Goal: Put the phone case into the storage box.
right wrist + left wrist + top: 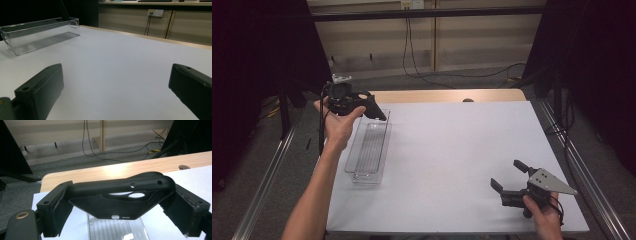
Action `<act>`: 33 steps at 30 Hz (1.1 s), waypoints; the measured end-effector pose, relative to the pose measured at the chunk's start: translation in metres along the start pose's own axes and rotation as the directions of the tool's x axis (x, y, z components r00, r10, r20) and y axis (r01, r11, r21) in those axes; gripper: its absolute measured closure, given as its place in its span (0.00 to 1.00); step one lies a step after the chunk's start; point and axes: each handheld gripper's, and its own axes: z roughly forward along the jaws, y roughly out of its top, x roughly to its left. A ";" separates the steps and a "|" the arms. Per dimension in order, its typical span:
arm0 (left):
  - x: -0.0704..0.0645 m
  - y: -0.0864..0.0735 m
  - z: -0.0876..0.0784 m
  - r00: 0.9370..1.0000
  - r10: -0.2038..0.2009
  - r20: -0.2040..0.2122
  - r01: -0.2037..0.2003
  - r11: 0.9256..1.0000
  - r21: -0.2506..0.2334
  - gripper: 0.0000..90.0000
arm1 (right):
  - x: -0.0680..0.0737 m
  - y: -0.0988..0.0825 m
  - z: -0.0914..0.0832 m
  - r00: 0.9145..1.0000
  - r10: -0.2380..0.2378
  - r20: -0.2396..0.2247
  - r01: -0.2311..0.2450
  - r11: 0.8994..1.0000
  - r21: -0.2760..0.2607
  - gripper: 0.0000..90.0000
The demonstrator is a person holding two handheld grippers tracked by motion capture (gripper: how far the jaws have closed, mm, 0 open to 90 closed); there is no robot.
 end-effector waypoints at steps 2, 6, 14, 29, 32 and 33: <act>0.001 -0.001 0.002 1.000 -0.009 -0.013 0.009 1.000 0.004 0.15 | 0.000 0.000 0.000 1.000 0.001 -0.002 -0.001 1.000 -0.001 0.00; -0.001 -0.003 0.008 0.999 -0.016 -0.028 0.017 1.000 0.018 0.15 | 0.001 -0.001 0.000 1.000 0.006 -0.007 -0.006 1.000 0.004 0.00; -0.004 -0.005 0.018 0.999 -0.016 -0.047 0.017 0.999 0.030 0.15 | 0.000 -0.001 0.000 1.000 0.003 -0.007 -0.003 1.000 0.005 0.00; -0.006 -0.012 0.035 0.997 -0.009 -0.079 0.012 0.999 0.035 0.15 | 0.000 -0.001 -0.001 1.000 0.001 -0.004 -0.001 1.000 0.006 0.00; -0.006 -0.014 0.037 0.997 -0.010 -0.078 0.014 0.999 0.043 0.15 | 0.000 -0.001 -0.001 1.000 -0.001 -0.006 0.001 1.000 0.007 0.00; -0.006 -0.015 0.038 0.997 -0.011 -0.076 0.014 0.999 0.045 0.15 | 0.000 -0.001 -0.001 1.000 -0.001 -0.004 0.001 1.000 0.007 0.00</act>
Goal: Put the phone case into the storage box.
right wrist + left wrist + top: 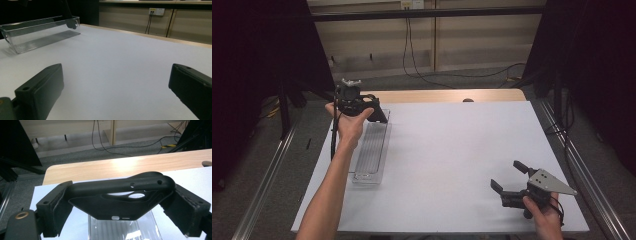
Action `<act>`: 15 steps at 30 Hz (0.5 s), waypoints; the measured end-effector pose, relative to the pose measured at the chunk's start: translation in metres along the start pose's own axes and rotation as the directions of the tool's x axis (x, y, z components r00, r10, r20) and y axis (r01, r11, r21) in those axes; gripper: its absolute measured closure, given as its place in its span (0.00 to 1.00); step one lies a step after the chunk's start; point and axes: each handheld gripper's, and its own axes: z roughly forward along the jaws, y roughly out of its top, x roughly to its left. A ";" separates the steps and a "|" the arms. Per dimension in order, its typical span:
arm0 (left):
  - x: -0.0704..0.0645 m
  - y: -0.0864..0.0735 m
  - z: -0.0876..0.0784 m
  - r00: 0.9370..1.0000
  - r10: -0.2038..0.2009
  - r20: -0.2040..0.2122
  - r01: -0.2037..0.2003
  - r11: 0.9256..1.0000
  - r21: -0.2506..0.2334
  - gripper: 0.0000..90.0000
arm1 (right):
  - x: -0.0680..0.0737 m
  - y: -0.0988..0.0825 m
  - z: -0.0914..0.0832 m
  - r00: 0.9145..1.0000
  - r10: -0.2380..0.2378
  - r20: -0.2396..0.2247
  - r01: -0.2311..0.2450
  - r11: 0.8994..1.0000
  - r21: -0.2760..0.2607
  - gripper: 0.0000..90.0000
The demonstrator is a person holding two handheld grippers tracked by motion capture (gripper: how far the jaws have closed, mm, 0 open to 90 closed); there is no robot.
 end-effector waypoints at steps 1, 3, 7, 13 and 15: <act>-0.001 0.000 0.002 1.000 0.003 -0.002 -0.003 1.000 0.003 0.15 | 0.000 0.000 0.000 1.000 0.000 -0.001 0.000 1.000 0.001 0.00; -0.001 -0.001 0.003 1.000 0.010 -0.006 -0.010 1.000 0.005 0.15 | 0.000 0.000 0.000 1.000 0.000 -0.001 0.000 1.000 -0.001 0.00; -0.002 -0.002 0.007 1.000 0.007 -0.003 -0.007 1.000 0.003 0.15 | -0.001 -0.001 0.000 1.000 0.003 -0.002 -0.003 1.000 0.002 0.00; -0.005 -0.006 0.012 1.000 0.021 -0.020 -0.021 1.000 0.003 0.15 | -0.001 -0.001 0.000 1.000 0.003 -0.003 -0.003 1.000 0.005 0.00; -0.005 -0.006 0.013 1.000 0.020 -0.021 -0.020 1.000 -0.002 0.15 | -0.001 -0.001 -0.001 1.000 0.003 -0.003 -0.003 1.000 0.006 0.00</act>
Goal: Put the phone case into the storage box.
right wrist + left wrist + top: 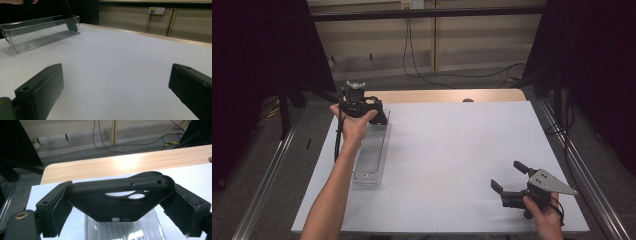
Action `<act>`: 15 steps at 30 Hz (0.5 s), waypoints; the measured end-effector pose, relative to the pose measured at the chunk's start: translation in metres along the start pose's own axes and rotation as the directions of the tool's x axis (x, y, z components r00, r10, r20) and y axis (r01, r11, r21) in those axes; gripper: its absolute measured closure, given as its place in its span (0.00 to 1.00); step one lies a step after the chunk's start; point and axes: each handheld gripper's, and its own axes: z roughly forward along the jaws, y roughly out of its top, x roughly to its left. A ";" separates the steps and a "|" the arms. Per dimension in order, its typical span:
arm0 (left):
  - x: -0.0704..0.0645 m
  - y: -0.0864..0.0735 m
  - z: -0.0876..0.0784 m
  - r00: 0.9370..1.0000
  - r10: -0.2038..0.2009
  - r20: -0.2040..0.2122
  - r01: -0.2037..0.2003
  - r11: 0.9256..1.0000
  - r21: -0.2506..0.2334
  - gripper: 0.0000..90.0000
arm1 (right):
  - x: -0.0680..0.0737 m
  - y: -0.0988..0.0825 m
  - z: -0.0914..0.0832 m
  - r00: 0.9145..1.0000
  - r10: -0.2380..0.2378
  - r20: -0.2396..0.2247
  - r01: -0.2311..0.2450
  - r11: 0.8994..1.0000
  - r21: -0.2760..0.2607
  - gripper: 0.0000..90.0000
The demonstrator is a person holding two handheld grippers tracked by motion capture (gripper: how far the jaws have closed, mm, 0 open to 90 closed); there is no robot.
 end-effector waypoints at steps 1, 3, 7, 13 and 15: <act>0.000 0.000 0.000 1.000 0.002 0.003 -0.002 1.000 -0.002 0.15 | 0.000 0.000 0.000 1.000 0.002 0.001 -0.002 1.000 0.000 0.00; 0.001 0.000 0.000 1.000 0.004 0.006 -0.004 1.000 0.000 0.15 | 0.000 0.000 0.000 1.000 0.001 -0.001 -0.001 1.000 0.001 0.00; 0.000 0.000 0.001 1.000 0.014 0.006 -0.014 1.000 -0.004 0.14 | 0.000 0.000 0.000 1.000 0.001 -0.003 -0.001 1.000 0.004 0.00; -0.003 0.002 0.005 1.000 0.002 -0.010 -0.002 1.000 -0.015 0.14 | 0.001 -0.001 0.001 1.000 0.002 -0.004 -0.002 1.000 0.006 0.00; -0.002 0.003 0.005 1.000 0.007 -0.008 -0.007 1.000 -0.009 0.14 | 0.001 -0.001 0.001 1.000 0.002 -0.006 -0.002 1.000 0.004 0.00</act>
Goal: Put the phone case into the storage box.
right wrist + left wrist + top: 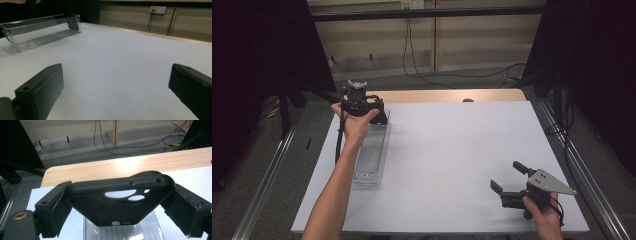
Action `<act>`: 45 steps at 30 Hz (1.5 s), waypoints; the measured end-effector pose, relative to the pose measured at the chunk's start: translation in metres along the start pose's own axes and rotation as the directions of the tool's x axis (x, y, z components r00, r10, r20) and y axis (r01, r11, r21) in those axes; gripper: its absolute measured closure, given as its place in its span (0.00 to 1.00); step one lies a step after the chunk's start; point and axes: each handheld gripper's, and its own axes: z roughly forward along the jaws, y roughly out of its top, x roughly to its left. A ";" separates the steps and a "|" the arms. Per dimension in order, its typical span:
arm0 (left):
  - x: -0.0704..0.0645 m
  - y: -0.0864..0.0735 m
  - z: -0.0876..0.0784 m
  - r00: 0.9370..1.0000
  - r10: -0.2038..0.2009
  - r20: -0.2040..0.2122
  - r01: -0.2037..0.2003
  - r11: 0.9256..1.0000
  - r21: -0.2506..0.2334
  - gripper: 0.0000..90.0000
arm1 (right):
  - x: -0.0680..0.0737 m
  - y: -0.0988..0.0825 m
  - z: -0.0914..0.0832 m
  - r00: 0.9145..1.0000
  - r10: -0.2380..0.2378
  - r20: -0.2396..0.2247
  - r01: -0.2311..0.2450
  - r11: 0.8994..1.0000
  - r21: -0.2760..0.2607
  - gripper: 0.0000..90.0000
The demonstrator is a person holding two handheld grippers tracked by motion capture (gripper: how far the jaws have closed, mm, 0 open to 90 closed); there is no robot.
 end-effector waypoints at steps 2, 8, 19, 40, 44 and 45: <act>0.000 0.001 0.001 1.000 0.004 0.000 -0.004 1.000 -0.001 0.14 | 0.000 0.000 0.000 1.000 0.000 0.002 0.000 1.000 0.003 0.00; 0.000 0.001 0.004 1.000 -0.003 0.002 0.003 1.000 -0.017 0.14 | 0.000 0.000 0.000 1.000 -0.002 -0.001 0.002 1.000 0.003 0.00; 0.000 0.002 0.009 1.000 0.005 0.009 -0.004 0.999 -0.035 0.14 | -0.001 -0.001 0.001 1.000 0.002 -0.006 -0.002 1.000 0.007 0.00; 0.001 0.004 0.022 0.999 -0.013 0.047 0.014 1.000 -0.018 0.12 | -0.002 -0.001 0.000 1.000 0.006 -0.008 -0.006 1.000 0.005 0.00; 0.001 0.004 0.023 0.998 -0.016 0.058 0.017 0.999 -0.031 0.10 | -0.001 -0.001 0.001 1.000 0.007 -0.011 -0.007 1.000 0.008 0.00; 0.001 0.004 0.023 0.998 -0.016 0.057 0.018 0.999 -0.036 0.10 | -0.001 -0.001 0.001 1.000 0.007 -0.010 -0.007 1.000 0.008 0.00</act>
